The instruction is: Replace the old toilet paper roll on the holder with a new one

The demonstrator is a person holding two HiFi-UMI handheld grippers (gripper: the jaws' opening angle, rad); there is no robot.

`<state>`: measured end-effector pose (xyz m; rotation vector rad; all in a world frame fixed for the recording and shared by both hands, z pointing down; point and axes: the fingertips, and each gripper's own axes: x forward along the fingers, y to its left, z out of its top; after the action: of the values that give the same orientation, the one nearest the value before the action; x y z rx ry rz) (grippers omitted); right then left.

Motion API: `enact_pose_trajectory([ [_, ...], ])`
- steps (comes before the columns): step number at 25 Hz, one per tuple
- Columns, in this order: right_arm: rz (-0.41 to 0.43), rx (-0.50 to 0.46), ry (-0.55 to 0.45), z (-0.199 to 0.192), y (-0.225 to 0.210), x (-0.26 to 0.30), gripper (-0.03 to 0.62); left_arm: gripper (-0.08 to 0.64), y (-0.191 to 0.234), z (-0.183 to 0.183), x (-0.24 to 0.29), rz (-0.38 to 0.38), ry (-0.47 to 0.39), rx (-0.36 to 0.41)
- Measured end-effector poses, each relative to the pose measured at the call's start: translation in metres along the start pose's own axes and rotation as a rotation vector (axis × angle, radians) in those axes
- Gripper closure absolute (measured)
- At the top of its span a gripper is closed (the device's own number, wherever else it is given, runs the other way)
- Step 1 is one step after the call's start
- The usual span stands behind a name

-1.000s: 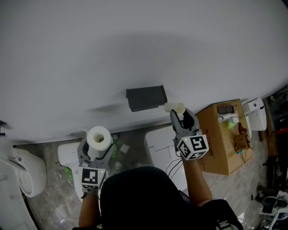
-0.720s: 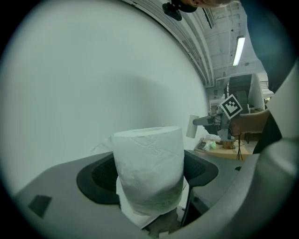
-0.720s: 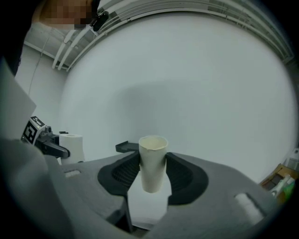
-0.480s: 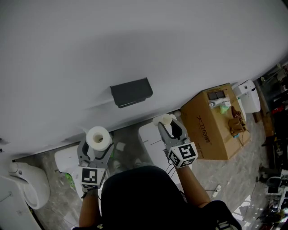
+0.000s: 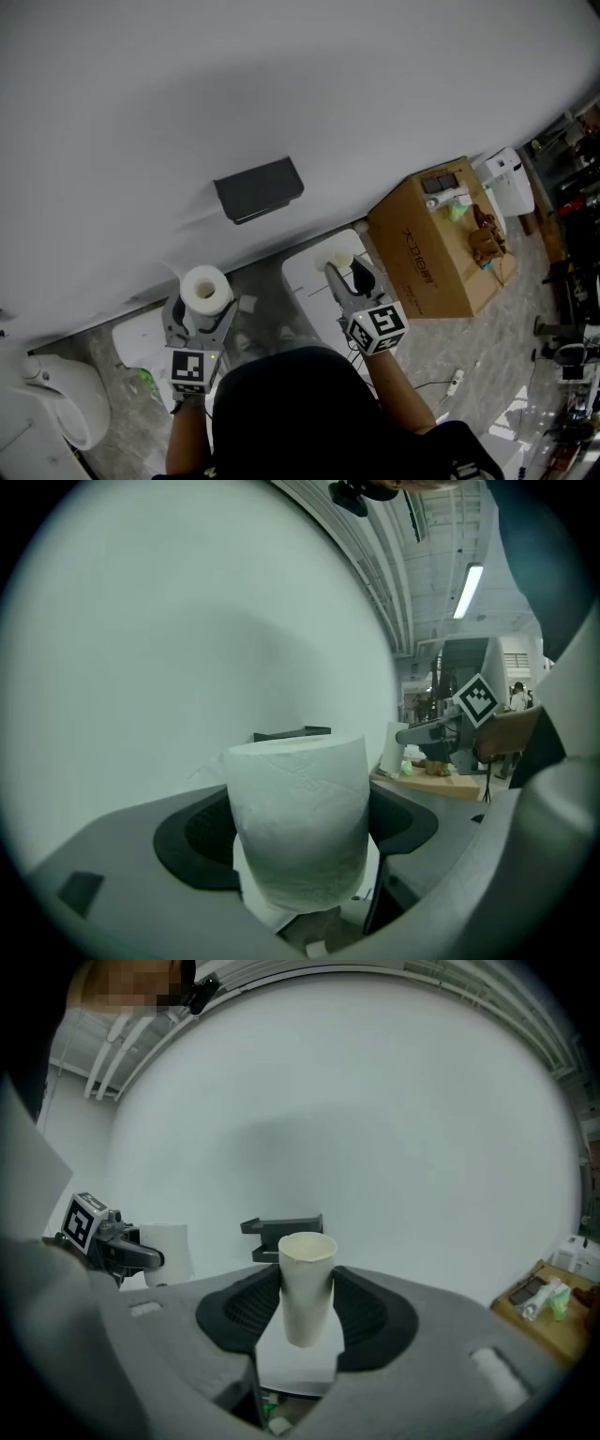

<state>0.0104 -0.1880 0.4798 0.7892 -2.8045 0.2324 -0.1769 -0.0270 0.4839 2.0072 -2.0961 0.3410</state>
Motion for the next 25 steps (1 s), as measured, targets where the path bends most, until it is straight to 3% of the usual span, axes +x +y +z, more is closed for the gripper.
enact_pose_trajectory([
  [5, -0.024, 0.015, 0.004, -0.005, -0.004, -0.010, 0.419, 0.144, -0.008, 0.001, 0.011, -0.044, 0.008, 0.011],
  [10, -0.066, 0.032, 0.004, -0.008, -0.012, -0.022, 0.419, 0.144, -0.018, 0.010, 0.031, -0.135, -0.025, 0.111],
  [13, -0.098, 0.042, -0.005, -0.008, -0.019, -0.033, 0.419, 0.144, -0.034, 0.028, 0.044, -0.194, -0.052, 0.115],
  [25, -0.246, 0.083, -0.047, -0.014, -0.038, -0.077, 0.419, 0.144, -0.074, 0.097, 0.093, -0.360, -0.166, 0.285],
])
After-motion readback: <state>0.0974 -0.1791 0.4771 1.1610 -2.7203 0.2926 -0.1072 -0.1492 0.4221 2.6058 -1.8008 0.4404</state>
